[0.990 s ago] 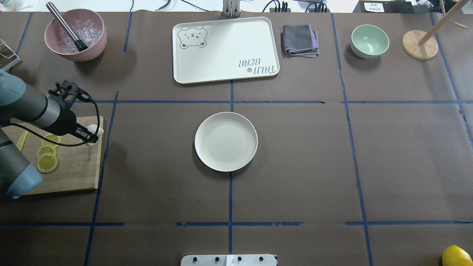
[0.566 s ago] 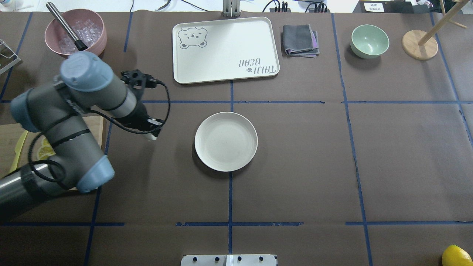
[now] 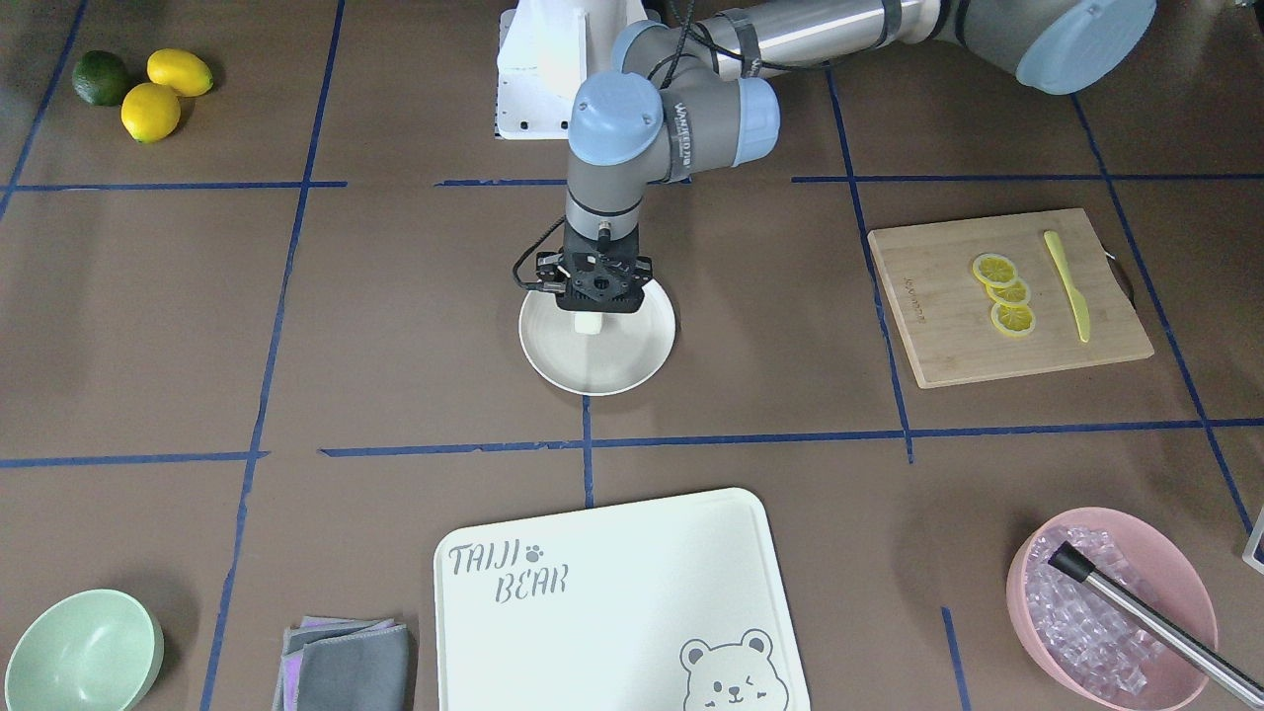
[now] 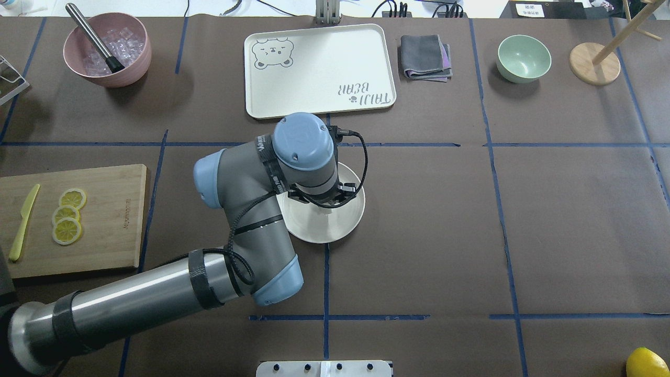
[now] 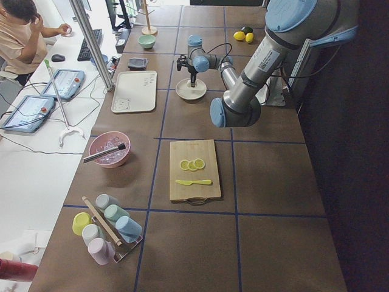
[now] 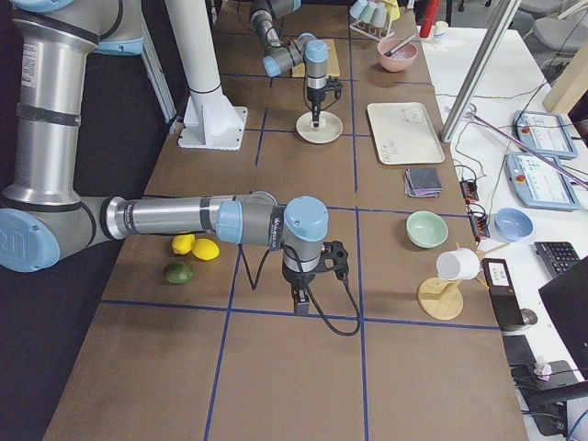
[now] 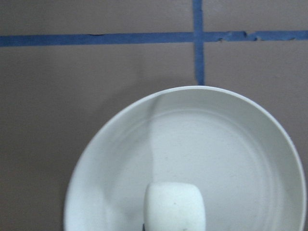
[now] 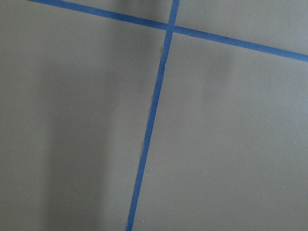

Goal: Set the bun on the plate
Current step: 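Lower the bun onto the white plate and open the left gripper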

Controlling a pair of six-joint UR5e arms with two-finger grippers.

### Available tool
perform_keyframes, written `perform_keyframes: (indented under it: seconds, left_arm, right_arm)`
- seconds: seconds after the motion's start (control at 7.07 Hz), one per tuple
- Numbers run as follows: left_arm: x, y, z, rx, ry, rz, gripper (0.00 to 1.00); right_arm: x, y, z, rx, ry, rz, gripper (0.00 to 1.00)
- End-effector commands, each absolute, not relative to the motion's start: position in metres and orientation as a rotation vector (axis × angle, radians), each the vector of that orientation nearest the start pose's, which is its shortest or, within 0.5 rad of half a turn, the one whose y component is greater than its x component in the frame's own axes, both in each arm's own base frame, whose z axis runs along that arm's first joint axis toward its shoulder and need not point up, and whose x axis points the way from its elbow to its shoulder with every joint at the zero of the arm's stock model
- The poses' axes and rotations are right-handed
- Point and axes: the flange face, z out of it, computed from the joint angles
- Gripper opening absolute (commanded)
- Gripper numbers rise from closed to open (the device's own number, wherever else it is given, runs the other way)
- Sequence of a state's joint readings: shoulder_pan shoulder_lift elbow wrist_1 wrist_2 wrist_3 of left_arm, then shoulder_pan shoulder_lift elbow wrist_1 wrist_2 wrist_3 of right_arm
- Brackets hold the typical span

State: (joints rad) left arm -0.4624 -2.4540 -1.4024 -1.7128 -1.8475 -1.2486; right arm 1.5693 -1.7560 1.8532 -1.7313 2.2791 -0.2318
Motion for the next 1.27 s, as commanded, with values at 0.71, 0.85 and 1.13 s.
perform_keyframes:
  seconds: [0.71,0.85,1.13]
  left_arm:
    - [0.621,-0.456,0.169,0.150,0.877,0.002,0.99]
    - [0.598,-0.472,0.166,0.127,0.906,0.026,0.99]
    - [0.516,-0.483,0.218,0.091,0.949,0.120,0.99]
  right_arm:
    - [0.068,-0.407,0.623,0.023,-0.712,-0.202,1.00]
    - [0.068,-0.407,0.623,0.023,-0.712,-0.202,1.00]
    - [0.068,-0.408,0.623,0.024,-0.712,-0.202,1.00]
